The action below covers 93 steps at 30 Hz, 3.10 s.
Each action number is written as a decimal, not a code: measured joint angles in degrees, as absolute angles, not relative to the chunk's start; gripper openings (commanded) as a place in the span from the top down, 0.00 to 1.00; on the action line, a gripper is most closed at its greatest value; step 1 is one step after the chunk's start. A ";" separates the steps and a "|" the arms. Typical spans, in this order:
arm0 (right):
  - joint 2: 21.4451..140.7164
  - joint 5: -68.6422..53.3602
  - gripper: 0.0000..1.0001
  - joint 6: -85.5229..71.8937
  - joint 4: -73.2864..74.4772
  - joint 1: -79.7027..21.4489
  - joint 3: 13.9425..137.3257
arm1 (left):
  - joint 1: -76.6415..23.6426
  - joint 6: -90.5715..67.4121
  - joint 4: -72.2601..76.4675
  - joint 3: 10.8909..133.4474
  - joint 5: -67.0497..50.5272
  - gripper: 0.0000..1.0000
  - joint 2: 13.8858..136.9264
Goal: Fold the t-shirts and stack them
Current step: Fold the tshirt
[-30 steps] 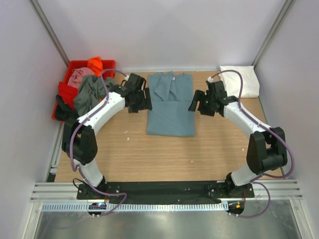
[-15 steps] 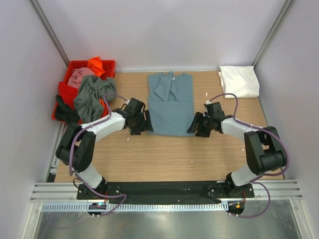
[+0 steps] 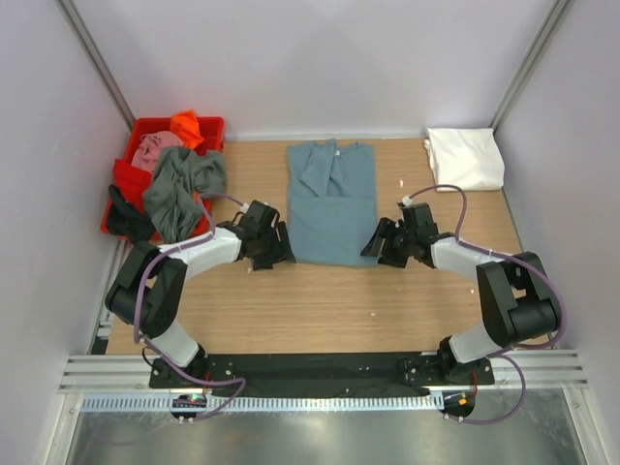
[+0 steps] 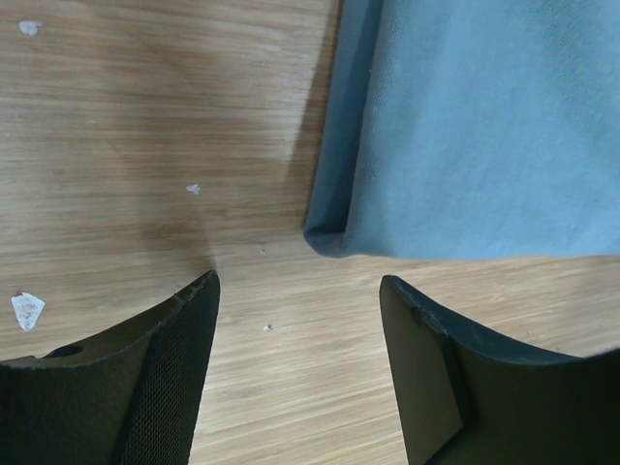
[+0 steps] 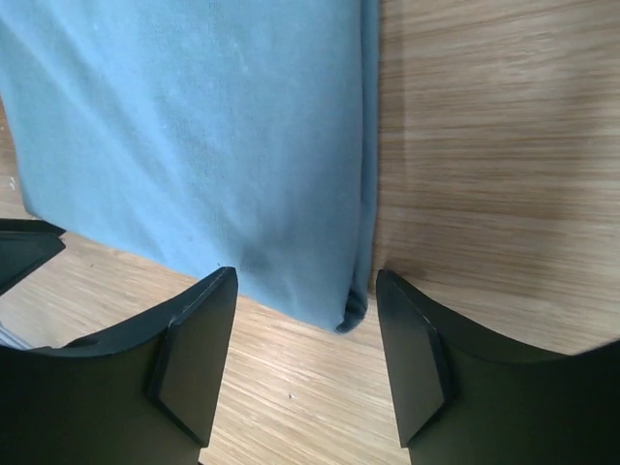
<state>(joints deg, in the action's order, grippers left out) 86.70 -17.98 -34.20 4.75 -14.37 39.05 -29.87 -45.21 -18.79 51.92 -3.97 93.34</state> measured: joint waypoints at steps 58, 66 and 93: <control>52.82 -17.89 0.99 -36.69 24.64 -14.41 30.22 | -43.99 -54.33 -24.67 43.42 3.40 1.00 66.96; 50.35 -19.51 0.99 -37.60 35.09 -14.90 40.27 | -44.60 -55.68 -37.74 52.38 7.31 1.00 61.21; 115.11 -15.51 0.68 -32.01 38.83 -14.74 104.60 | -17.39 -39.83 -50.11 104.92 -1.13 0.49 111.83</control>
<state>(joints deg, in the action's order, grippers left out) 115.11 -15.51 -32.01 38.83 -14.74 104.60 -17.39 -39.83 -50.11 104.92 -1.13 111.83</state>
